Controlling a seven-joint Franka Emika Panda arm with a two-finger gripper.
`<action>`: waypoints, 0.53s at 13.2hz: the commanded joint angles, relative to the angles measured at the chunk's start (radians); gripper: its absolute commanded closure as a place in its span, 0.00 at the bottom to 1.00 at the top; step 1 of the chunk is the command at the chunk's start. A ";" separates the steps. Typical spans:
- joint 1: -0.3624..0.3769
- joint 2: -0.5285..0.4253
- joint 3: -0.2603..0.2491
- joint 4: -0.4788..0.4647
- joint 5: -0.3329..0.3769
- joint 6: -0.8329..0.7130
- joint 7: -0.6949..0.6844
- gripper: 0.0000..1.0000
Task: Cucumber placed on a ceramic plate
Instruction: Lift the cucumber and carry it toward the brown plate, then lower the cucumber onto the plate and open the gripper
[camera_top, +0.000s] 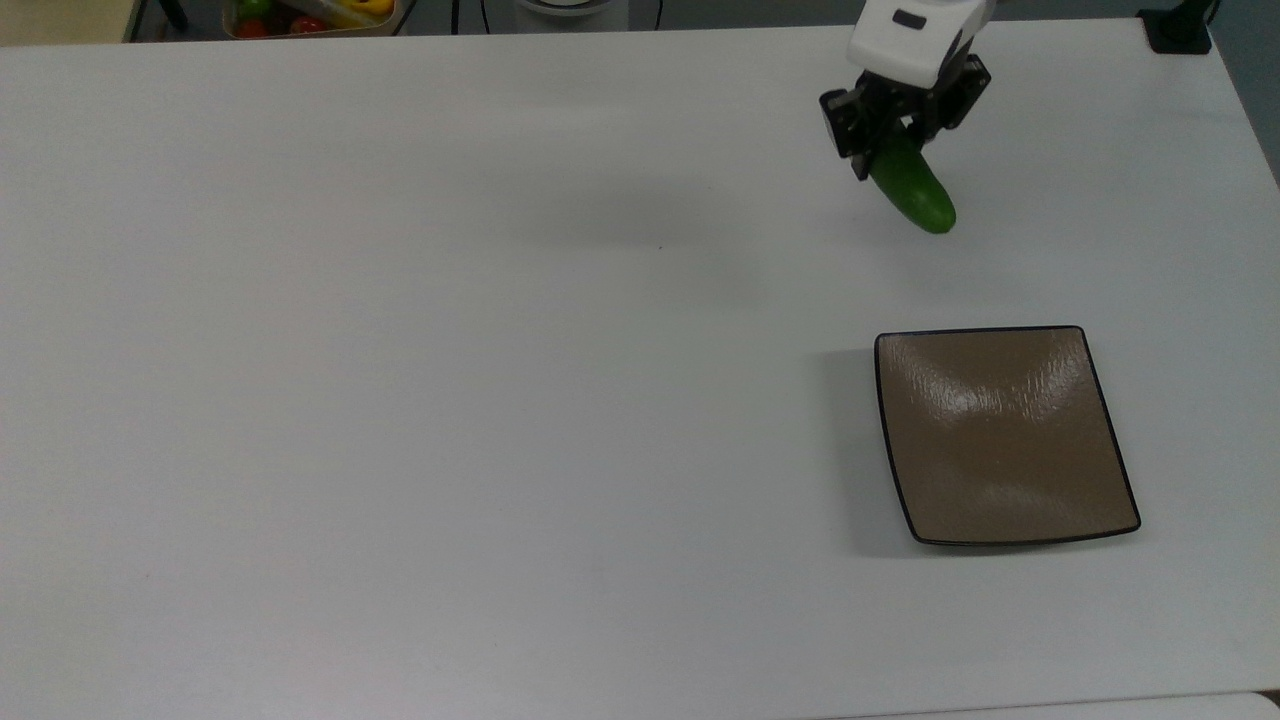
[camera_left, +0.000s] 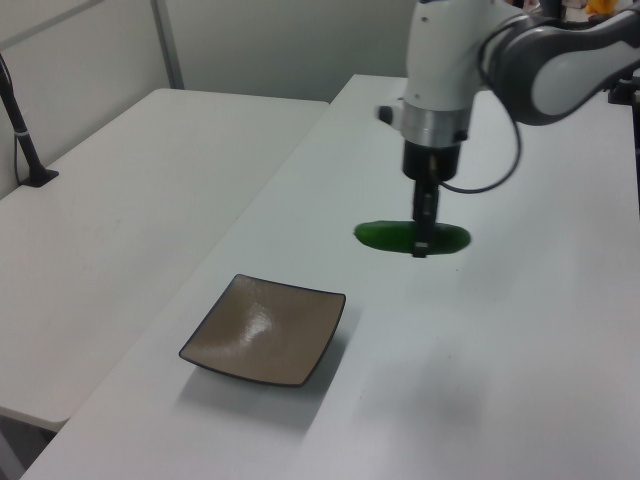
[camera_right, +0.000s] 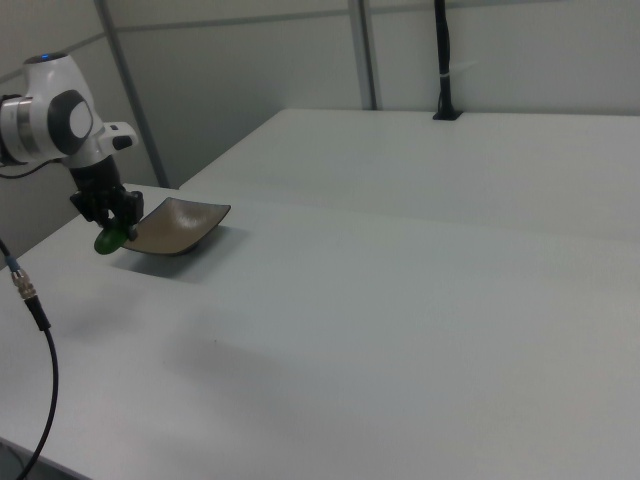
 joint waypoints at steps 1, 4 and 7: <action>0.055 0.168 -0.035 0.223 -0.008 -0.007 0.068 0.99; 0.069 0.225 -0.041 0.257 -0.010 0.157 0.099 0.98; 0.095 0.273 -0.055 0.259 -0.010 0.293 0.125 0.97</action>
